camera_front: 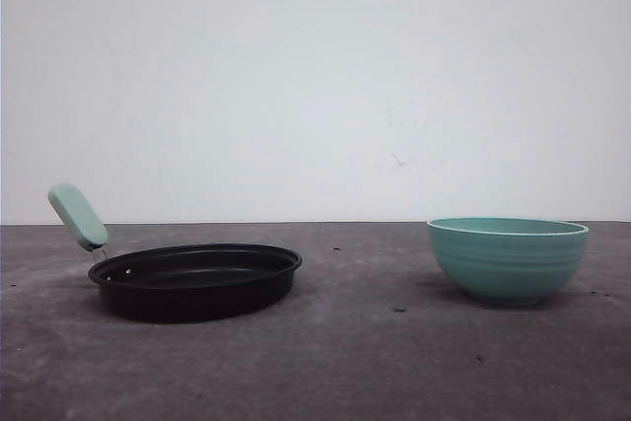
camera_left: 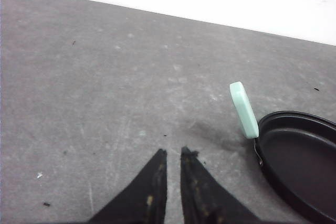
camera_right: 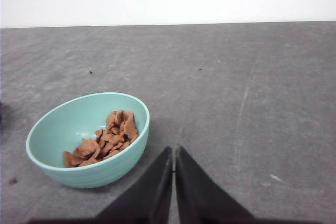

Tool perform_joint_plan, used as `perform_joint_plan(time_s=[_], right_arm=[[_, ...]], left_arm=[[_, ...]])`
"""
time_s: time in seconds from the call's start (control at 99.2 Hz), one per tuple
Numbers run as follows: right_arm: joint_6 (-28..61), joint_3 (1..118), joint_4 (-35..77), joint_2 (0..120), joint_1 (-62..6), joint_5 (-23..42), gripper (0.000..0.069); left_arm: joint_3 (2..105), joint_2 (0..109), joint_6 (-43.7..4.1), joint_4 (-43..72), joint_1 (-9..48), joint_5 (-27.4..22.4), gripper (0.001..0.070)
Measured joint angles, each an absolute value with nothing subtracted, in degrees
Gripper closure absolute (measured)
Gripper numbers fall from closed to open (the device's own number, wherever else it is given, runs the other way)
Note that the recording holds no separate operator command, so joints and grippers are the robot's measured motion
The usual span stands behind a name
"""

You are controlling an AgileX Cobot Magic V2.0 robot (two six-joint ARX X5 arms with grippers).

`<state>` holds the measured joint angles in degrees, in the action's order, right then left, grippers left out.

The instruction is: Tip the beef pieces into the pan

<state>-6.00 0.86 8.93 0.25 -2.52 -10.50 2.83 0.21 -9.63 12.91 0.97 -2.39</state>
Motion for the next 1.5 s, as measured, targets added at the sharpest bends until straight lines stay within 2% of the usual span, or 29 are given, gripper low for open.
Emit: perform_joint_plan(time_s=[0.222, 0.383, 0.544, 0.685, 0.857, 0.968, 1.089, 1.2, 1.31, 1.502], right_arm=[[-5.8, 0.9, 6.9, 0.3, -2.5, -9.2, 0.0681], [-5.8, 1.0, 9.6, 0.3, -2.5, -4.8, 0.0681], [-6.8, 0.9, 9.5, 0.5, -2.5, -4.4, 0.0681], [-12.2, 0.9, 5.7, 0.5, -2.5, -6.0, 0.0681], [-22.8, 0.9, -0.5, 0.5, -2.5, -7.8, 0.0681], [-27.1, 3.0, 0.0, 0.8, -2.5, -11.6, 0.0682], [-28.5, 10.9, 1.5, 2.8, -2.5, -11.9, 0.0682], [-27.7, 19.9, 3.4, 6.9, -2.5, -12.0, 0.0682], [-24.7, 29.7, 9.1, 14.1, -2.5, -12.0, 0.0682], [-17.0, 48.6, 21.4, 28.3, -2.5, -12.0, 0.0682]], left_arm=[[2.7, 0.2, -10.0, 12.3, 1.0, -2.6, 0.0687], [2.2, 0.2, -14.3, 10.9, 1.0, -2.9, 0.0687], [2.2, 0.2, -17.8, 10.9, 1.0, -3.8, 0.0687], [2.2, 0.2, -24.0, 10.7, 1.0, -8.6, 0.0687], [4.0, 0.3, -31.7, 12.4, 1.0, -19.2, 0.0687], [9.9, 2.0, -34.0, 16.0, 1.0, -19.3, 0.0687], [18.8, 8.3, -33.5, 19.9, 1.0, -19.2, 0.0687], [27.7, 17.8, -29.3, 21.2, 1.0, -19.2, 0.0687], [38.8, 28.0, -24.9, 21.5, 1.0, -19.2, 0.0687], [54.4, 40.9, -21.5, 22.0, 2.9, -19.3, 0.0687]])
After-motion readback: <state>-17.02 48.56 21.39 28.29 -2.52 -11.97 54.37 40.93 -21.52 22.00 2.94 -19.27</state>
